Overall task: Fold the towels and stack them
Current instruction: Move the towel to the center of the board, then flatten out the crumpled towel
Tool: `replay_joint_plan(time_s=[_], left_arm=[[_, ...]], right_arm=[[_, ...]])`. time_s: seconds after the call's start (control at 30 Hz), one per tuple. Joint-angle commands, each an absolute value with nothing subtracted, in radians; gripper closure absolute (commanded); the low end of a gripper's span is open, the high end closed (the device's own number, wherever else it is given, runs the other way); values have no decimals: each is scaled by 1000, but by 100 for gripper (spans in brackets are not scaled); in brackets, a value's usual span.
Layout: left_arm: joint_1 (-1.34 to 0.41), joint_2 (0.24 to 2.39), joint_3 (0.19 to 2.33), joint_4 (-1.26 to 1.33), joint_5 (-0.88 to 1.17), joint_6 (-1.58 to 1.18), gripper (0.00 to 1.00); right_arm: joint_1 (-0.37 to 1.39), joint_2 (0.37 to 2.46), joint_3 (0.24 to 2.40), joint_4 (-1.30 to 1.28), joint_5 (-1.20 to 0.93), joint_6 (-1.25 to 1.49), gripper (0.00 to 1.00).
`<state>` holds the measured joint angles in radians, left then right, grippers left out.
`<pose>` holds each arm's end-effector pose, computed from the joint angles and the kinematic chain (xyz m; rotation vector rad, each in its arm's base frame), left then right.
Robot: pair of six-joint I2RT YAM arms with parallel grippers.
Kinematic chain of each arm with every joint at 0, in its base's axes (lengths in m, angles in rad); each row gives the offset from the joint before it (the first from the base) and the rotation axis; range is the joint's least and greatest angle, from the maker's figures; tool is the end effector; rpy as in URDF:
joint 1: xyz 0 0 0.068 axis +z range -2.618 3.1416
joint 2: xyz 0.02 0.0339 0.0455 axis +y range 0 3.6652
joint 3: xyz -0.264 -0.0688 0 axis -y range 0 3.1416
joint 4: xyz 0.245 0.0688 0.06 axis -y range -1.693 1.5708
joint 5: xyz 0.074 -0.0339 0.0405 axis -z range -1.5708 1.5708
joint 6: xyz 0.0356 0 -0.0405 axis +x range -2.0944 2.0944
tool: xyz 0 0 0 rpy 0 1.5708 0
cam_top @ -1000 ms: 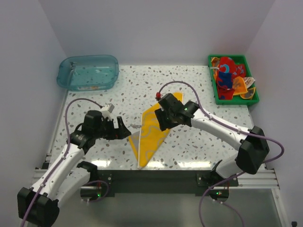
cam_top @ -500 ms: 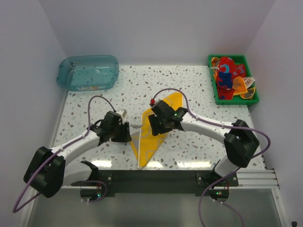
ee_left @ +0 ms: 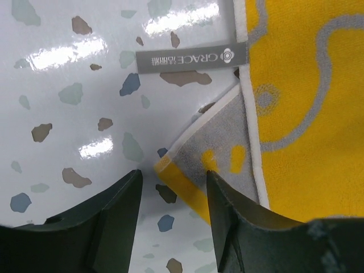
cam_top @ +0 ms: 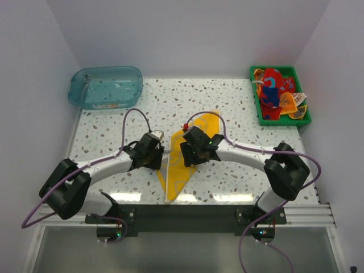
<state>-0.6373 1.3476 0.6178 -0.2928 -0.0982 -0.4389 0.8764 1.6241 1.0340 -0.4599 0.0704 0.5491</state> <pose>0.1959 -0.1407 0.1589 0.2225 2.6001 -0.2659 0.2102 0.2485 0.1957 -0.4111 2.6436 0.3948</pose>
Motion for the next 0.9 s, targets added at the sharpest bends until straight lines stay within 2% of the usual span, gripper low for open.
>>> replay_joint_plan(time_s=[0.0,0.3,0.33,0.43,0.5,0.73,0.87], left_arm=[[-650,1384,652,-232,-156,-411,45],[-676,1462,640,-202,-166,-422,48],[-683,1468,637,-206,-166,-425,53],[-695,1482,624,-215,-166,-440,60],[-709,1482,615,-230,-160,-457,60],[-785,1468,572,-281,-150,-521,49],[-808,1474,568,-305,-167,-546,48]], right_arm=[[874,1620,1022,-410,106,581,42],[873,1655,985,-368,178,610,41],[873,1666,980,-365,195,615,41],[864,1686,962,-342,204,627,41],[856,1695,951,-325,209,635,41],[813,1743,939,-284,210,640,42],[792,1766,959,-275,221,627,42]])
